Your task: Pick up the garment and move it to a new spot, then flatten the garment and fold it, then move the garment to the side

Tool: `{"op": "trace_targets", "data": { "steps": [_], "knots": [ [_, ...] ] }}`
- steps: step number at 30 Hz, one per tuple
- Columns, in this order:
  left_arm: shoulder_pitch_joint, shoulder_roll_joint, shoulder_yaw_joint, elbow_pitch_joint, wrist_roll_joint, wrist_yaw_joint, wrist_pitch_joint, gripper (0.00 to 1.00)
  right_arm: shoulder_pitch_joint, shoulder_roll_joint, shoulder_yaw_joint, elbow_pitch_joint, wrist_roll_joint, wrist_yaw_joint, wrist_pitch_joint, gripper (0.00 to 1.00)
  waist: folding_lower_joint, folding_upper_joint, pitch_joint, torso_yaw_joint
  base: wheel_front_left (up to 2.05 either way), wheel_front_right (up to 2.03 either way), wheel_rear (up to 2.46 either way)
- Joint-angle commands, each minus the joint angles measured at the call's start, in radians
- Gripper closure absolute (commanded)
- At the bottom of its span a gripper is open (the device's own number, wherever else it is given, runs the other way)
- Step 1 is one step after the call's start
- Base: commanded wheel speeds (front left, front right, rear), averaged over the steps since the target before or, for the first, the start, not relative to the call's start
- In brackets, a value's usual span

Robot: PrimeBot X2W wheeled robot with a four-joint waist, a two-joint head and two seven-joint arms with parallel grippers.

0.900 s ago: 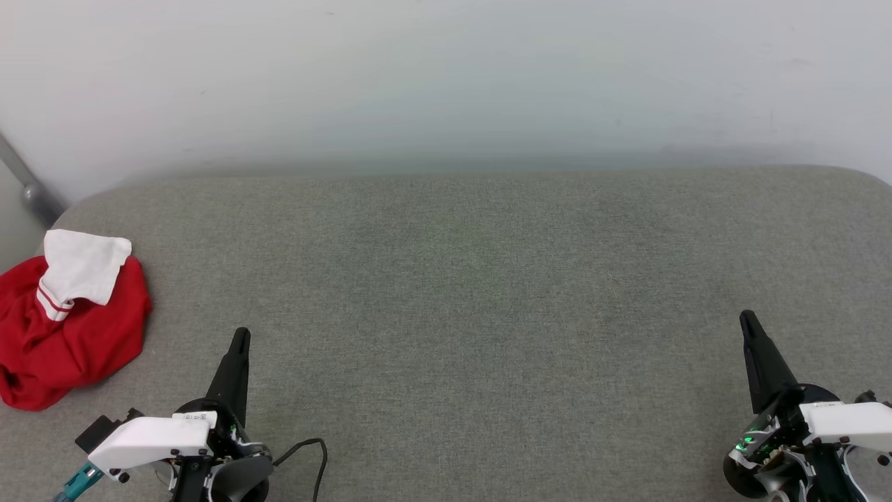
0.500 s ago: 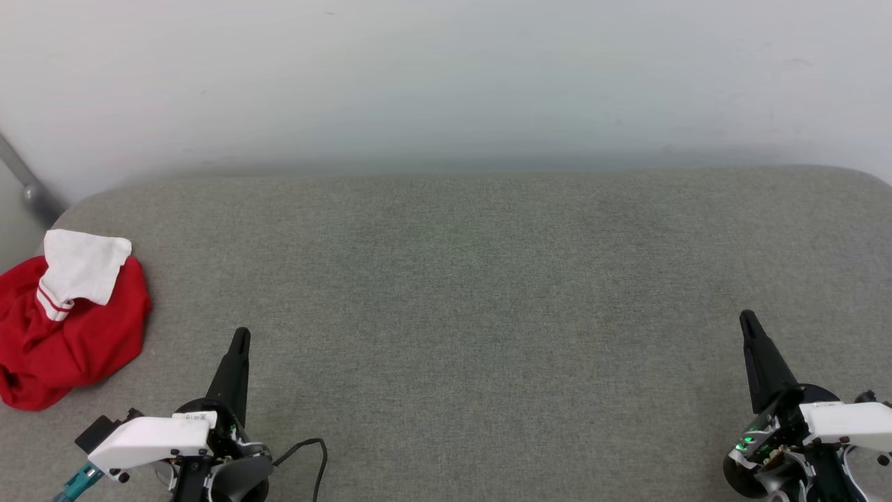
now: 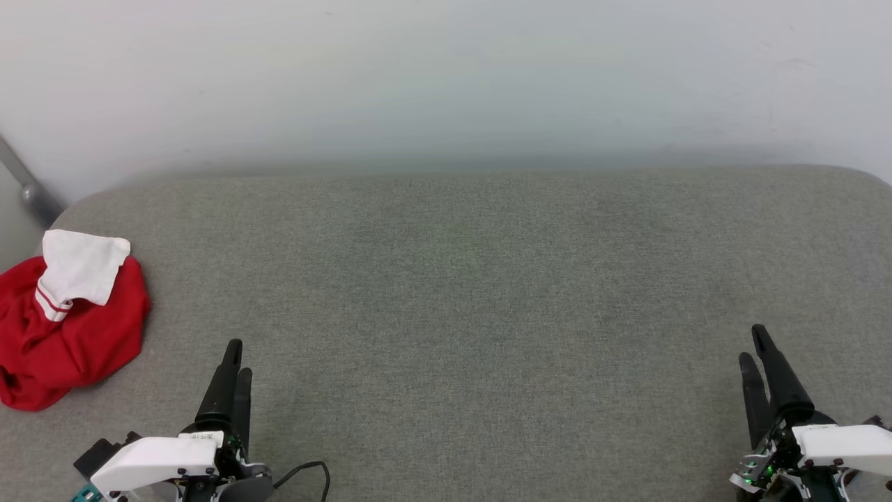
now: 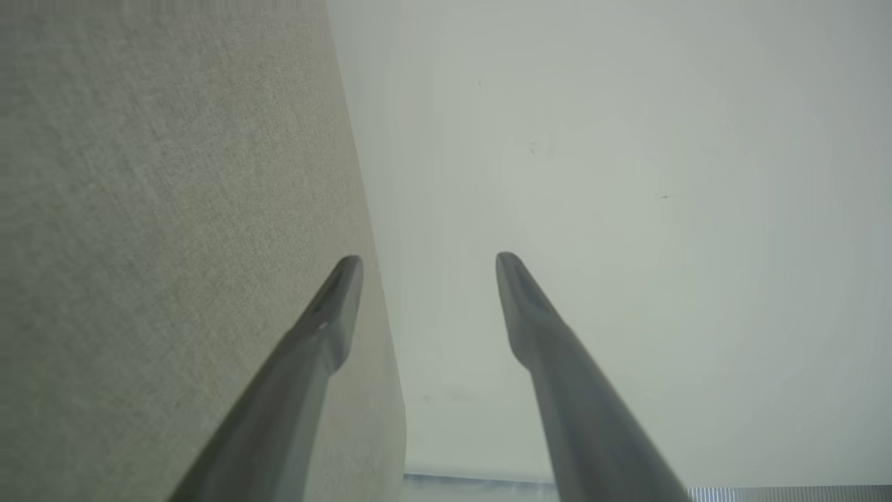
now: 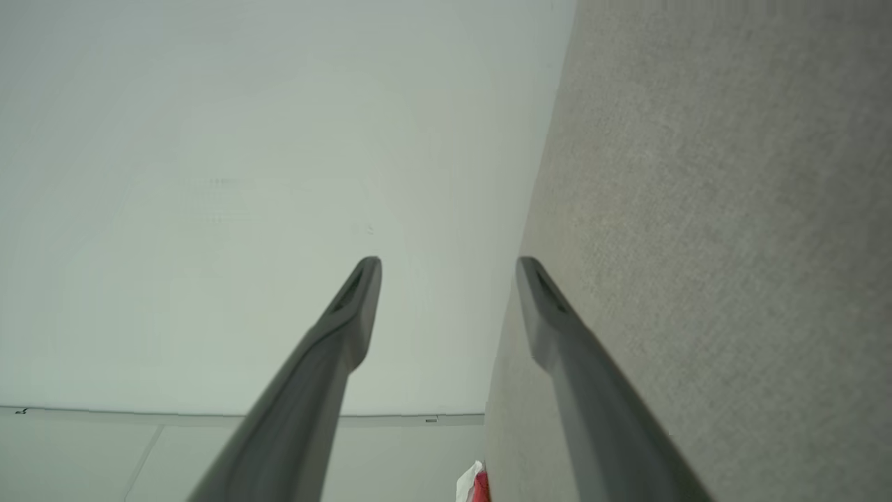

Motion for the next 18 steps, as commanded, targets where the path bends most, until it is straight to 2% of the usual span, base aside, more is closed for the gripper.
{"op": "trace_targets", "data": {
  "steps": [1,7,18],
  "knots": [
    [-0.014,0.002,0.01,-0.029,0.04,0.006,-0.013,0.0,-0.006,0.0,-0.006,-0.033,-0.053,0.0,-0.013,0.0,0.0,-0.0001,0.001,0.0,0.0,0.0,0.0],
    [-0.011,0.002,0.001,-0.077,0.174,0.044,-0.041,0.0,0.002,0.0,-0.026,-0.077,-0.192,0.0,-0.042,0.0,0.0,-0.0001,0.002,0.001,0.0,0.0,0.0],
    [0.008,0.003,-0.055,-0.139,0.43,0.126,-0.087,0.0,0.031,0.0,-0.005,-0.167,-0.454,0.0,-0.089,0.0,0.0,-0.0001,0.003,0.003,0.0,0.0,0.0]
  ]
}}
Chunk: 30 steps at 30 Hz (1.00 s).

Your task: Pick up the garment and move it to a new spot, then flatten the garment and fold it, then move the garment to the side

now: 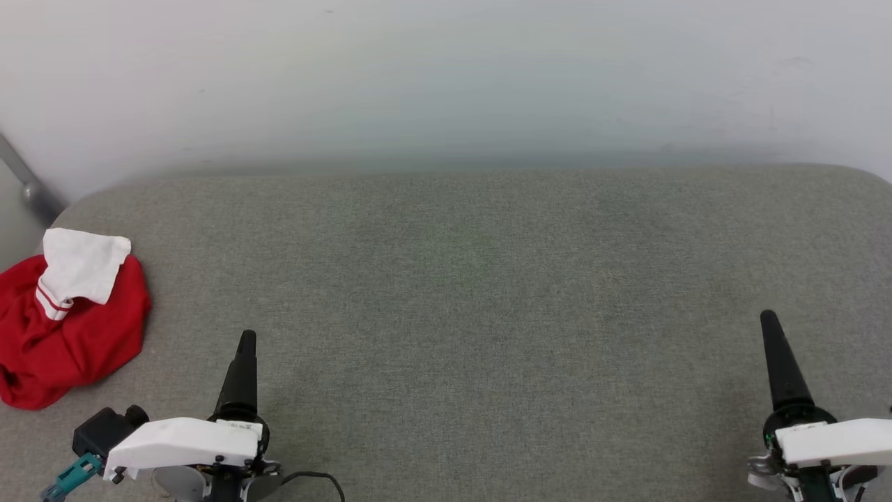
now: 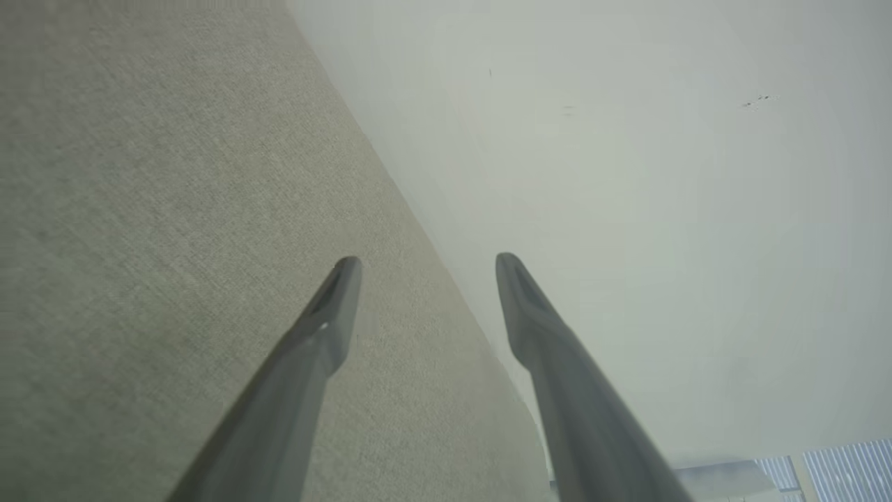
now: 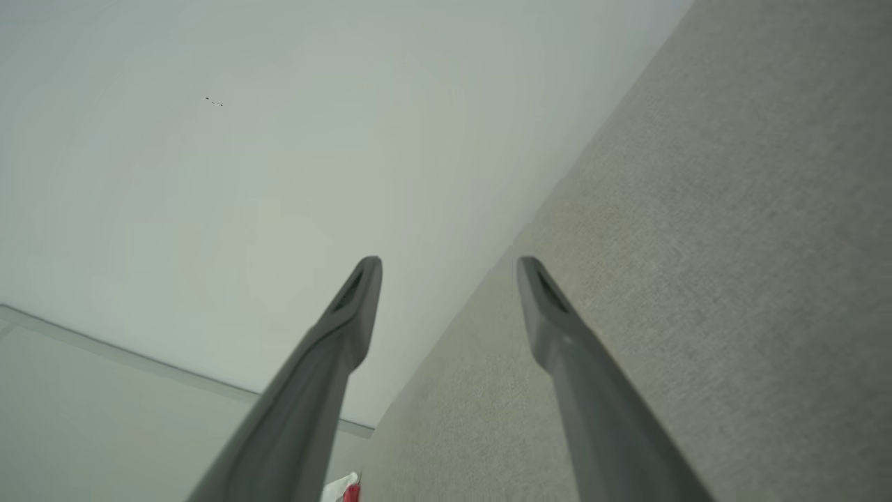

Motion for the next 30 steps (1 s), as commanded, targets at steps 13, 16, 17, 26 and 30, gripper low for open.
{"op": "trace_targets", "data": {
  "steps": [13,16,17,26,30],
  "knots": [
    [0.012,0.003,-0.063,-0.056,0.284,0.059,-0.054,0.0,0.036,-0.001,0.047,-0.07,-0.319,0.0,-0.055,0.0,-0.0001,0.0,-0.001,0.002,0.0,0.0,0.0],
    [0.015,0.003,-0.076,-0.06,0.336,0.069,-0.064,0.0,0.042,0.0,0.049,-0.076,-0.372,0.0,-0.066,0.0,-0.0001,0.0,-0.001,0.003,0.0,0.0,0.0],
    [0.016,0.003,-0.08,-0.062,0.352,0.072,-0.068,0.0,0.043,0.0,0.049,-0.079,-0.388,0.0,-0.069,0.0,-0.0001,0.0,-0.001,0.003,0.0,0.0,0.0],
    [0.028,0.01,-0.112,-0.077,0.477,0.1,-0.097,0.0,0.062,0.0,0.046,-0.092,-0.519,0.0,-0.099,0.0,-0.0001,0.0,0.001,0.006,0.0,0.0,0.0],
    [0.031,0.013,-0.123,-0.083,0.527,0.112,-0.109,0.0,0.068,0.0,0.046,-0.101,-0.57,0.0,-0.11,0.0,-0.0001,0.0,0.002,0.007,0.0,0.0,0.0]
  ]
}}
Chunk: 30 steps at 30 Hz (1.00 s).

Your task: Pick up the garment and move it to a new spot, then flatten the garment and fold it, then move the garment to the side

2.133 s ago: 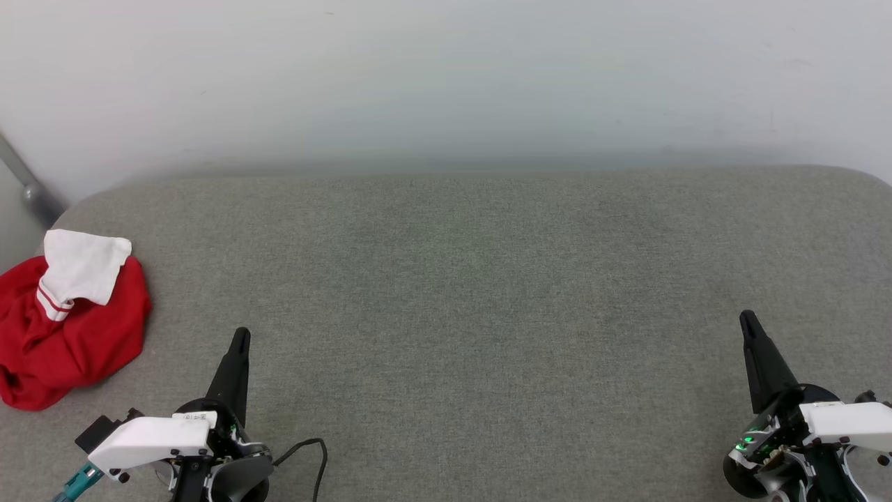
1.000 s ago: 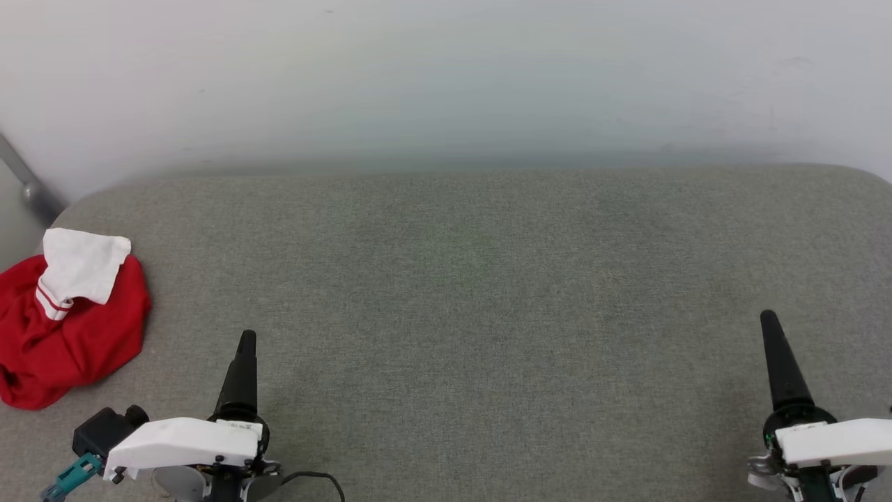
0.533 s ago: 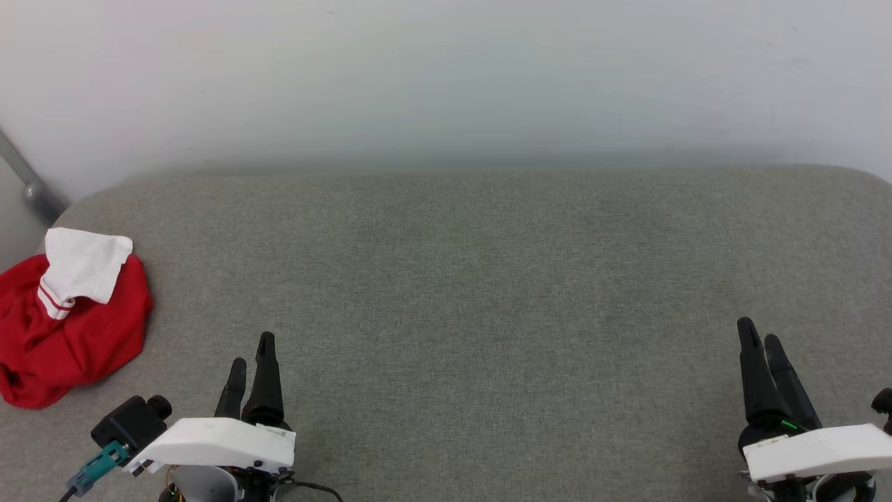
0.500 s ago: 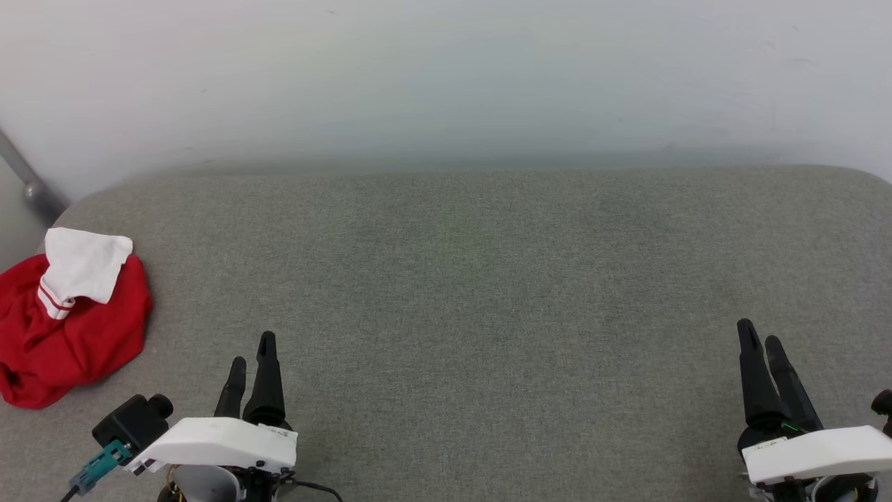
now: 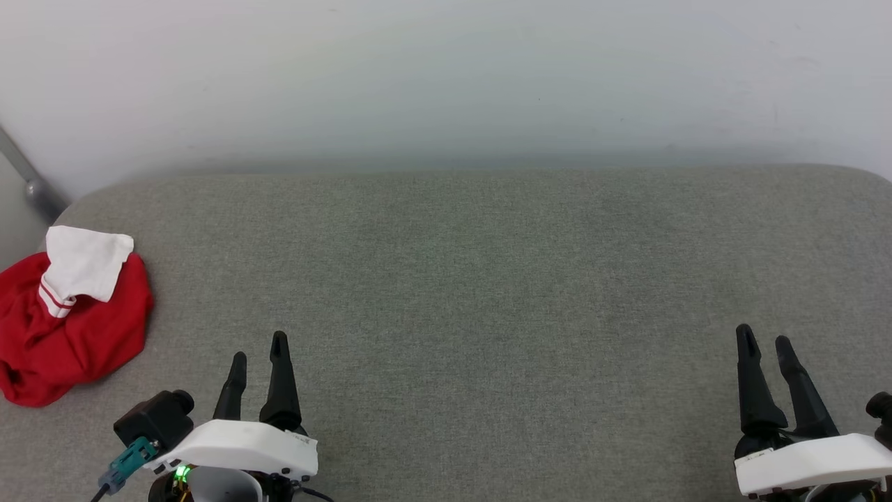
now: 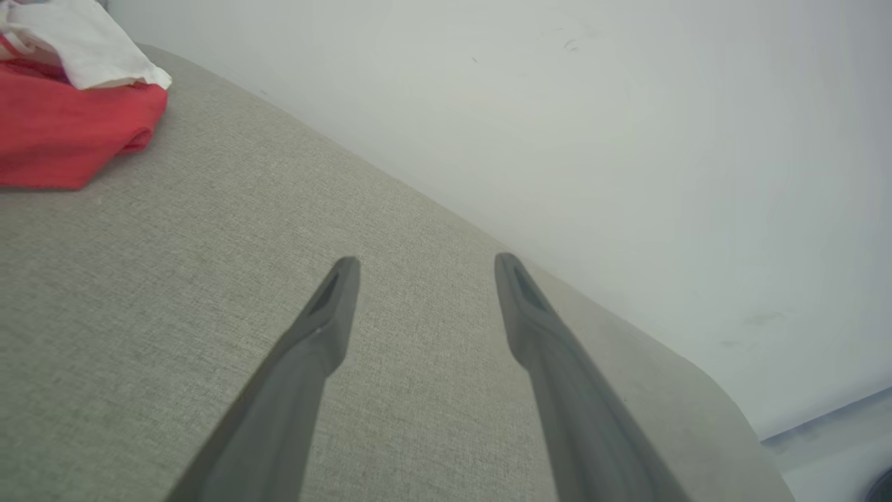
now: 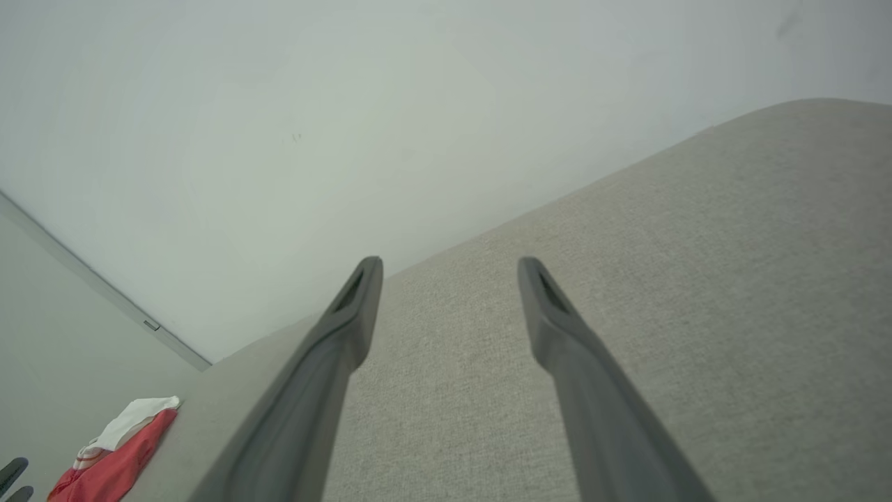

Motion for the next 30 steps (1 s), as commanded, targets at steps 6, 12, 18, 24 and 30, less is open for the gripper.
{"op": "trace_targets", "data": {
  "steps": [6,12,18,24,30],
  "knots": [
    [0.001,0.008,-0.017,-0.028,0.086,0.017,-0.024,0.0,0.009,0.0,0.007,-0.034,-0.09,0.0,-0.023,0.0,0.0,0.0,0.001,0.002,0.0,0.0,0.0],
    [0.009,0.008,-0.028,-0.038,0.15,0.024,-0.041,0.0,0.016,0.0,0.01,-0.047,-0.142,0.0,-0.04,0.0,0.0,0.0,0.003,0.003,0.0,0.0,0.0],
    [0.018,0.006,-0.038,-0.044,0.207,0.029,-0.056,0.0,0.028,0.0,0.012,-0.058,-0.203,0.0,-0.056,0.0,0.0,0.0,0.004,0.003,0.0,0.0,0.0],
    [0.022,0.003,-0.042,-0.046,0.259,0.028,-0.071,0.0,0.038,0.0,0.014,-0.068,-0.25,0.0,-0.071,0.0,0.0,0.0,0.005,0.003,0.0,0.0,0.0],
    [0.029,0.0,-0.046,-0.047,0.313,0.029,-0.086,0.0,0.048,0.0,0.012,-0.076,-0.285,0.0,-0.084,0.0,0.0,0.0,0.004,0.004,0.0,0.0,0.0]
  ]
}}
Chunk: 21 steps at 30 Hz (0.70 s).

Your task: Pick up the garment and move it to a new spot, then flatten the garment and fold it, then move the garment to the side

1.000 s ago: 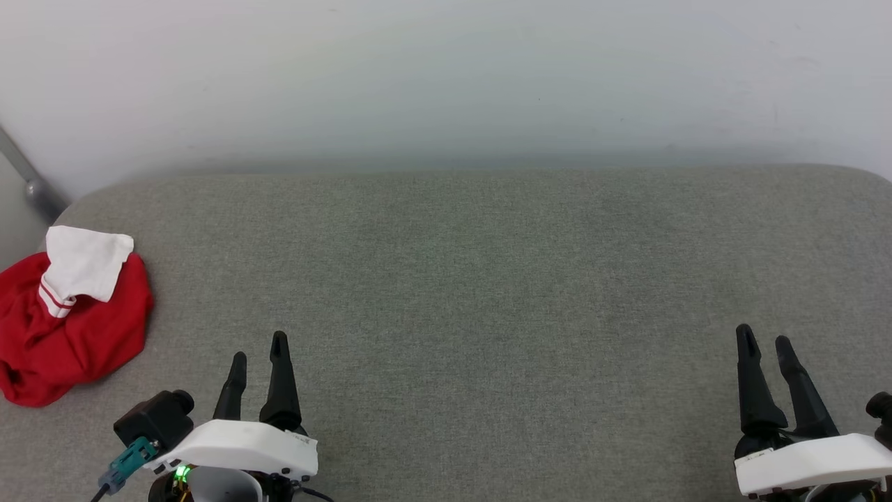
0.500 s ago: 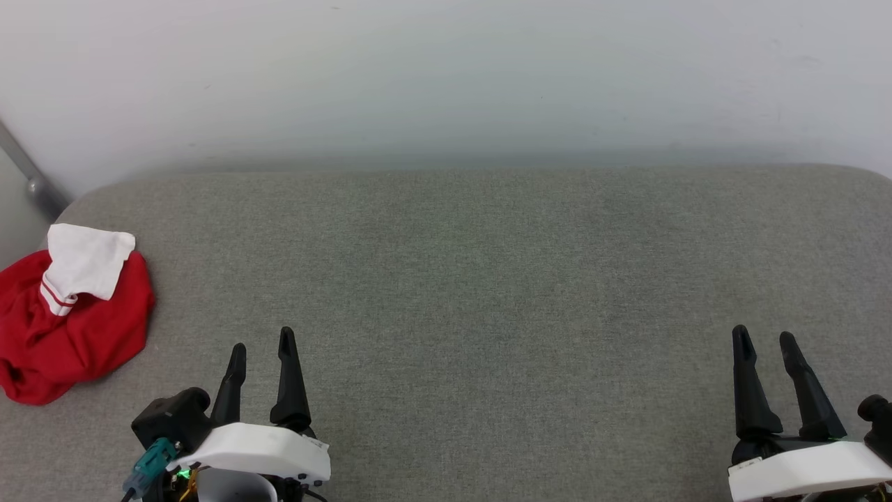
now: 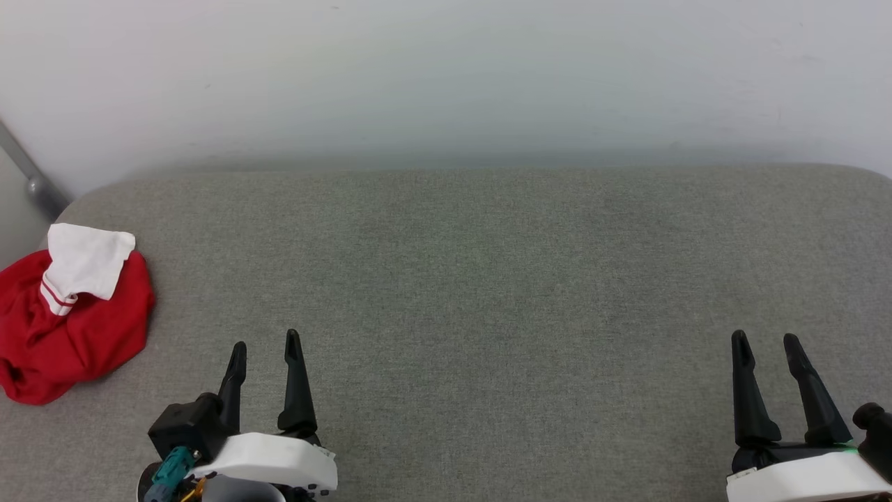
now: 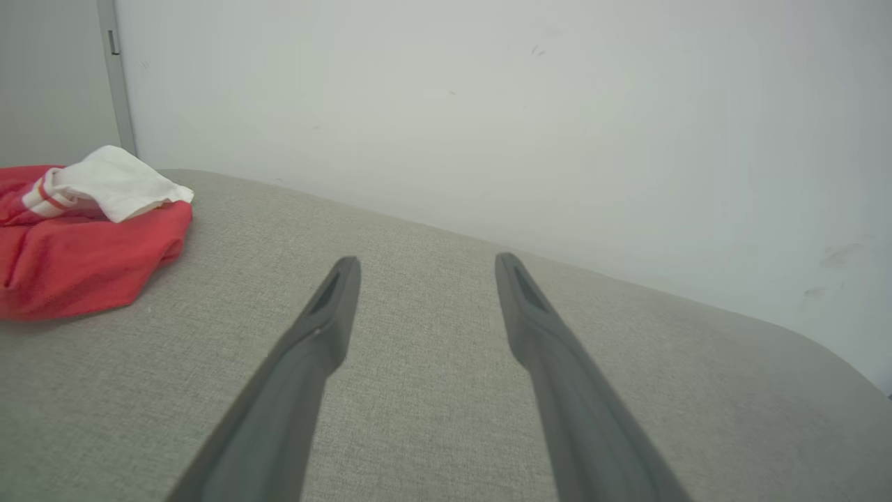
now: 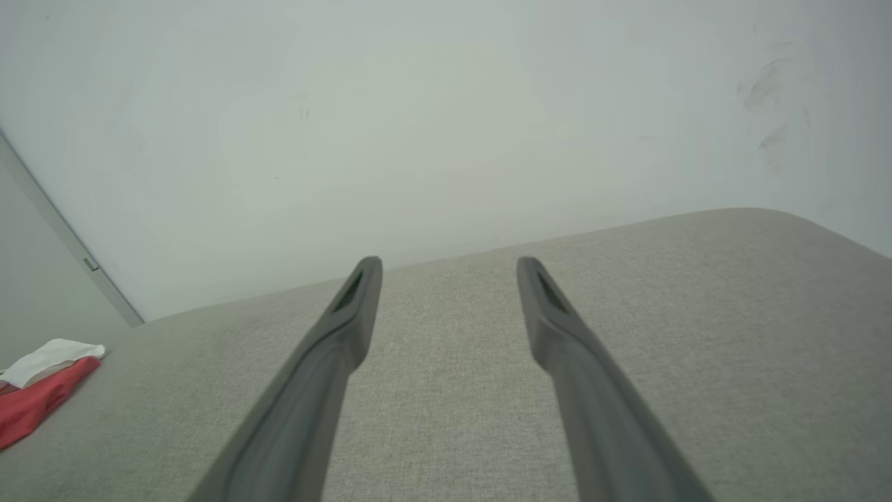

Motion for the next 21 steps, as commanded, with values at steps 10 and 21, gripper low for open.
{"op": "trace_targets", "data": {
  "steps": [10,21],
  "knots": [
    [0.015,-0.002,-0.01,-0.007,0.089,0.005,-0.03,0.0,0.02,0.001,-0.003,-0.024,-0.088,0.0,-0.028,0.0,0.0,0.0,0.002,0.004,0.0,0.0,0.0],
    [0.026,-0.003,-0.02,0.006,0.145,0.002,-0.052,0.0,0.038,0.001,-0.002,-0.034,-0.152,0.0,-0.05,0.0,0.0,0.0,-0.003,0.003,0.0,0.0,0.0]
  ]
}}
